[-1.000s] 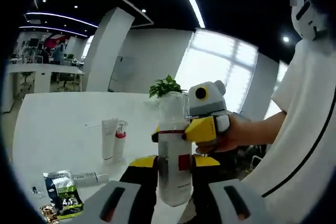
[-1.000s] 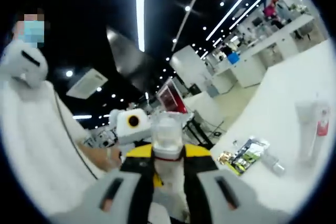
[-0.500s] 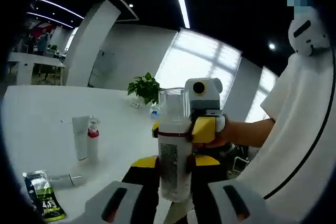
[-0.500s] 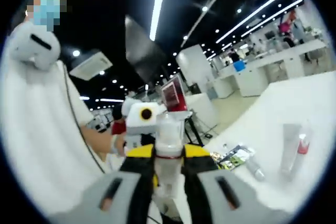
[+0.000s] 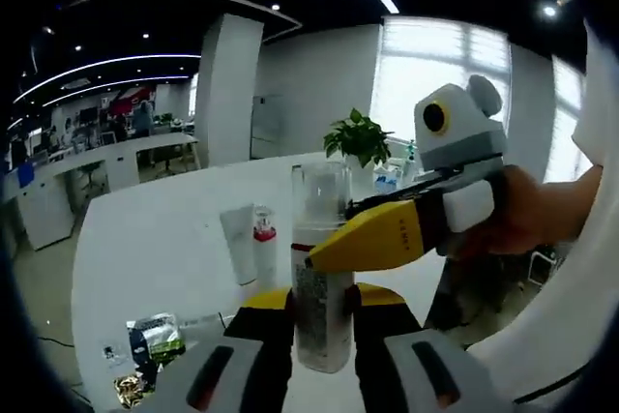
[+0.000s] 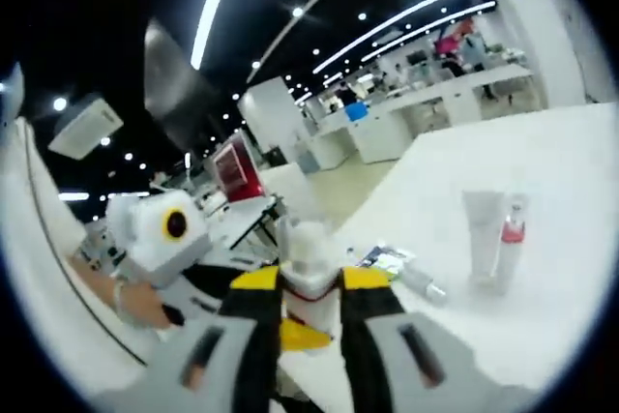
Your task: Arrange the skincare products in the storage area until every visible bottle or jar stands upright without overlapping.
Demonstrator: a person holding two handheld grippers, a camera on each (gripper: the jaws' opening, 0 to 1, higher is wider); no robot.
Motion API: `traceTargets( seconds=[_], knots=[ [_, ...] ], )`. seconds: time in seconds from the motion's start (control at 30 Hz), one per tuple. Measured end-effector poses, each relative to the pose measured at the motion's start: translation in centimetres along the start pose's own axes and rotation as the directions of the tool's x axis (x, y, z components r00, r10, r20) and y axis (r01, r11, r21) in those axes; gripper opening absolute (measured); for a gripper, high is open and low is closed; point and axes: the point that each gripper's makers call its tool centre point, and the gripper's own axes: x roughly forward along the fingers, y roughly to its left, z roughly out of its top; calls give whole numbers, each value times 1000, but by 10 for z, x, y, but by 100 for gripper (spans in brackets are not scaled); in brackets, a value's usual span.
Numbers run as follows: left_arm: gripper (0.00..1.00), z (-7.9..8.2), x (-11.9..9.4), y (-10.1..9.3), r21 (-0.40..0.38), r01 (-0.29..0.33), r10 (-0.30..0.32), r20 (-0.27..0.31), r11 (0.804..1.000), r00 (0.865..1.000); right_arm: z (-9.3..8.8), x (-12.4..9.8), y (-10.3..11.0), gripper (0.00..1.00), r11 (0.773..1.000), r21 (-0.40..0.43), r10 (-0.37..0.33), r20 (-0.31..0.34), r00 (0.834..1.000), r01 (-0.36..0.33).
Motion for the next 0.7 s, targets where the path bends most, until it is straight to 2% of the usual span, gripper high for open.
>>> traceTargets(
  seconds=[0.07,0.13,0.17,0.23,0.3,0.37,0.47,0.53,0.6,0.63,0.7],
  knots=[
    [23,-3,2,0,14,1,-1,-5,1000,1000,-4,1,-2,19,1000,-7,-3,-1,1000,3],
    [23,-9,4,1,-3,12,-12,-37,1000,999,-8,2,-4,19,1000,-11,-5,-3,1000,5],
    [24,-15,3,5,2,-4,4,-61,1000,998,-9,4,-7,19,1000,-8,-9,-1,1000,9],
    [36,-20,1,12,12,-33,34,-72,999,997,-12,6,-16,19,999,-15,-32,2,999,32],
    [47,-28,-4,26,-29,-87,85,-61,996,995,-15,11,-38,19,996,-26,-85,5,996,85],
    [47,-37,-12,32,-84,-109,102,-83,990,991,-15,14,-57,19,993,-23,-111,8,994,112],
    [47,-43,-20,39,-96,-126,118,-81,987,990,-18,21,-99,19,976,-71,-205,19,979,206],
    [47,-47,-27,46,-90,-156,148,-93,984,985,-21,25,-114,19,970,-72,-232,21,972,233],
    [47,-48,-34,56,-109,-194,186,-81,975,979,-28,32,-134,19,959,-97,-267,11,964,267],
    [47,-50,-37,63,-138,-220,212,-70,966,975,-32,36,-149,19,945,-134,-300,13,954,299],
    [47,-57,-43,72,-195,-262,248,-94,945,964,-41,44,-165,19,932,-167,-329,-18,944,322]
  ],
)
